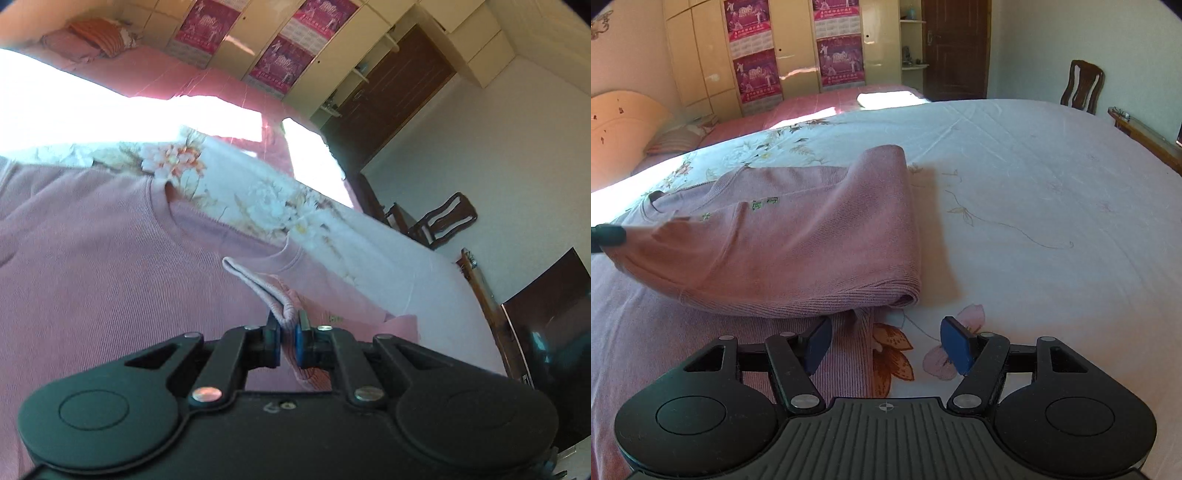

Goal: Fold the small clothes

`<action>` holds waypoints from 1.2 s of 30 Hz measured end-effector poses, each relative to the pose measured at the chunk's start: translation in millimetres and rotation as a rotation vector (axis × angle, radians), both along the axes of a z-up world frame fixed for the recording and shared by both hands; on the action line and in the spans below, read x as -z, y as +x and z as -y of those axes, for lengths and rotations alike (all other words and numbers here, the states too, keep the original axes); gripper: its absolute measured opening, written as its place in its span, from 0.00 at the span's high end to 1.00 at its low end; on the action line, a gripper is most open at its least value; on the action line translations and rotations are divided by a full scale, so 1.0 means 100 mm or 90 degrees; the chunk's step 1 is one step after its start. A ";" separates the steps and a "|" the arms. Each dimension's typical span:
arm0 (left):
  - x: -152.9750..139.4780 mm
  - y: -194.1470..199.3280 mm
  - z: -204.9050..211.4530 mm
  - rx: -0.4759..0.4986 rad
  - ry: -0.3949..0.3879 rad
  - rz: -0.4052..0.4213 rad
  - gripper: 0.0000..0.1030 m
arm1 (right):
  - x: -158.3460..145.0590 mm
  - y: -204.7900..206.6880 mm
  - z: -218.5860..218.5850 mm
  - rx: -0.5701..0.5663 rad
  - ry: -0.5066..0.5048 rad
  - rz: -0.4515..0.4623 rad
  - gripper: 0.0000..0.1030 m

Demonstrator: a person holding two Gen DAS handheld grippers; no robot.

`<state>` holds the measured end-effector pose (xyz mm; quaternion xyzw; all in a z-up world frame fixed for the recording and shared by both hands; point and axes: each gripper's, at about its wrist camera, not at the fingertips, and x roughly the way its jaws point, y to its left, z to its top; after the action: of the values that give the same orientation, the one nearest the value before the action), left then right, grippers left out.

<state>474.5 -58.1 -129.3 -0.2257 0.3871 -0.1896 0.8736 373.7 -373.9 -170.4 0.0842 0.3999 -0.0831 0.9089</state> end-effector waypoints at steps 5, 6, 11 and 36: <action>-0.39 -0.03 -0.31 -0.056 0.025 0.078 0.94 | 0.07 0.24 -0.04 -0.003 0.015 0.002 0.80; -0.36 -0.04 -0.38 -0.064 0.043 0.074 0.94 | 0.07 0.26 -0.04 -0.001 0.022 0.002 0.82; 0.19 -0.10 -0.65 -0.102 0.106 -0.024 0.94 | 0.08 0.13 0.13 0.056 0.053 0.010 0.90; 0.65 0.14 -0.13 -0.038 0.239 -0.022 0.33 | 0.01 1.43 0.15 0.004 0.054 0.013 0.68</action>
<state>489.0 -44.7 -194.8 -0.0733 0.4236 -0.0841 0.8990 516.5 -388.6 -171.7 0.1247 0.3938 -0.0683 0.9081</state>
